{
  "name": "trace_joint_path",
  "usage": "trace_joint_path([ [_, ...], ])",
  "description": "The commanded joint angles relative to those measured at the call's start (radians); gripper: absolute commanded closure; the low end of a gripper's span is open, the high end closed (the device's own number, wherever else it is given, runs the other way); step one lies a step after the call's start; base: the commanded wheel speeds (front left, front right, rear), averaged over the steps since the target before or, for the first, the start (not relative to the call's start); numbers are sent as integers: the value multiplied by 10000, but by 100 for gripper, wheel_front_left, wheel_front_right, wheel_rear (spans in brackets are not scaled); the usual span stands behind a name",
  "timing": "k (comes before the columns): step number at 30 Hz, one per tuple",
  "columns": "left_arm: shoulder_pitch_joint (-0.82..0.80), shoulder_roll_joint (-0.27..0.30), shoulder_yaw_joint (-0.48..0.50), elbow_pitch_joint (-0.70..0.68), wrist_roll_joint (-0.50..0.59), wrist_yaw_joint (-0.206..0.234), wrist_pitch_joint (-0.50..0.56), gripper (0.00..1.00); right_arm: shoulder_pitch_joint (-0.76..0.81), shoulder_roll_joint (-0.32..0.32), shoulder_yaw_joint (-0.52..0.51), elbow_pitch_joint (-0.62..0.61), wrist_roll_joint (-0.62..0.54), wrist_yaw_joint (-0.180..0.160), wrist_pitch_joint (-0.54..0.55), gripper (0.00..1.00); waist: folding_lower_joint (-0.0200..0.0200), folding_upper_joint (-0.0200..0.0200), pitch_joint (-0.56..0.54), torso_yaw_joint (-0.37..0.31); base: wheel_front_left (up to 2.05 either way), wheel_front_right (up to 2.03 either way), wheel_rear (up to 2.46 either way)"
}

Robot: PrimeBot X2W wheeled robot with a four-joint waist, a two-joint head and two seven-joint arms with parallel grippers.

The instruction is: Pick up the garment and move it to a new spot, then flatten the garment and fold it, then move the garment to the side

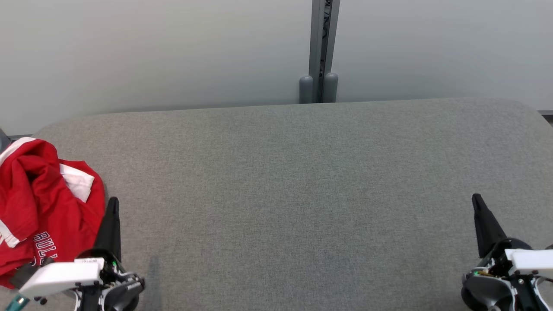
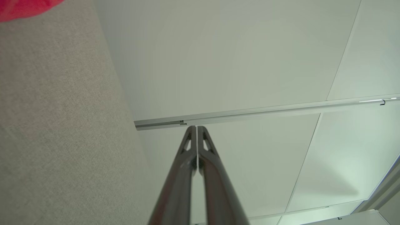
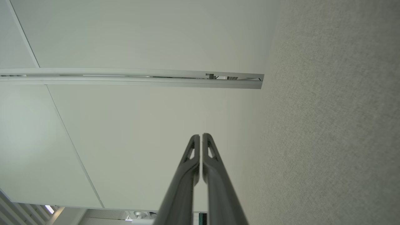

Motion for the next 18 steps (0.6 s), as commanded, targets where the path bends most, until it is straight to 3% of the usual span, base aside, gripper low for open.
trace_joint_path([
  [1,24,-11,-4,40,2,0,-5,0,5,21,1,37,-2,0,0,0,0,0,0,0,0,0,0],
  [10,249,-85,-169,282,186,5,-315,0,133,66,218,128,-215,-10,-211,0,0,0,20,-1,0,0,0],
  [18,115,-19,-247,350,1353,3,-709,0,-38,-249,728,146,-1124,-9,-707,0,0,0,49,0,0,0,0],
])
